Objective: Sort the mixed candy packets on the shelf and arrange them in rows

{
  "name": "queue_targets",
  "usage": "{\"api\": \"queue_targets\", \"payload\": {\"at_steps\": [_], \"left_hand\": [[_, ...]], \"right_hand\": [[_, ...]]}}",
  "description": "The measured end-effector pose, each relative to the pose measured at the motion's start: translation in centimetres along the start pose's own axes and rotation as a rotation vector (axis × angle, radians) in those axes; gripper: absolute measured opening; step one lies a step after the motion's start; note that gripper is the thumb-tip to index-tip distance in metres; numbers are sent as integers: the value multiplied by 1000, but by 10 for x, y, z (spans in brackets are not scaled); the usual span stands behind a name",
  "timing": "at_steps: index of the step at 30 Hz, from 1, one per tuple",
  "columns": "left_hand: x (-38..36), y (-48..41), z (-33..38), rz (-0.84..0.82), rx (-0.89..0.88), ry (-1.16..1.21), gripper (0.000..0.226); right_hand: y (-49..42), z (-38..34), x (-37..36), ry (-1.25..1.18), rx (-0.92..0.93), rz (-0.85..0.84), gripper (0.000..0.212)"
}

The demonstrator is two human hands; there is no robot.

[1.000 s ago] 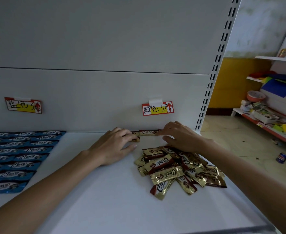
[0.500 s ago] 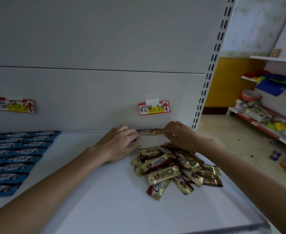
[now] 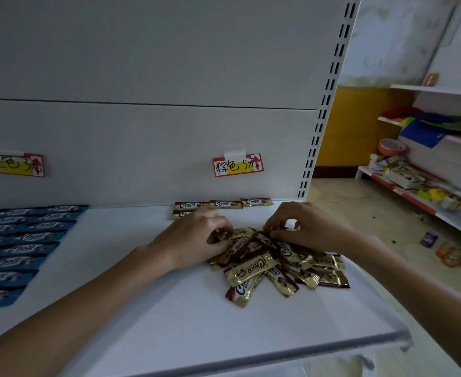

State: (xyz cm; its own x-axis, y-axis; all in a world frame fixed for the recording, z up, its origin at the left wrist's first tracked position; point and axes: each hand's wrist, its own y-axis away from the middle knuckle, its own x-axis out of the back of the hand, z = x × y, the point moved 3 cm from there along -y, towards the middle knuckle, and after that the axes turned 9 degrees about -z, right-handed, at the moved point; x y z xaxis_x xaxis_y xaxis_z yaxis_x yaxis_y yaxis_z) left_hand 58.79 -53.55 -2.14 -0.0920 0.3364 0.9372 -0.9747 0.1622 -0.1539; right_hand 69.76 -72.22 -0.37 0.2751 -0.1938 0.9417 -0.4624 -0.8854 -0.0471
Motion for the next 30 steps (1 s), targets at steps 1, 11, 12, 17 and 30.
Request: {"api": "queue_targets", "payload": {"at_steps": [1,11,12,17,30], "left_hand": [[1,2,0,2,1,5,24],[10,23,-1,-15,12,109,16],[10,25,-1,-15,15,107,16],[12,35,-2,28,74,165,21],[-7,67,18,-99,175,-68,74]], "right_hand": [[2,-1,-1,-3,5,4,19],[7,-20,-16,32,58,68,19],[9,-22,-18,41,58,89,19],[10,-35,-29,21,-9,171,19],[22,-78,-51,50,-104,-141,59]]}}
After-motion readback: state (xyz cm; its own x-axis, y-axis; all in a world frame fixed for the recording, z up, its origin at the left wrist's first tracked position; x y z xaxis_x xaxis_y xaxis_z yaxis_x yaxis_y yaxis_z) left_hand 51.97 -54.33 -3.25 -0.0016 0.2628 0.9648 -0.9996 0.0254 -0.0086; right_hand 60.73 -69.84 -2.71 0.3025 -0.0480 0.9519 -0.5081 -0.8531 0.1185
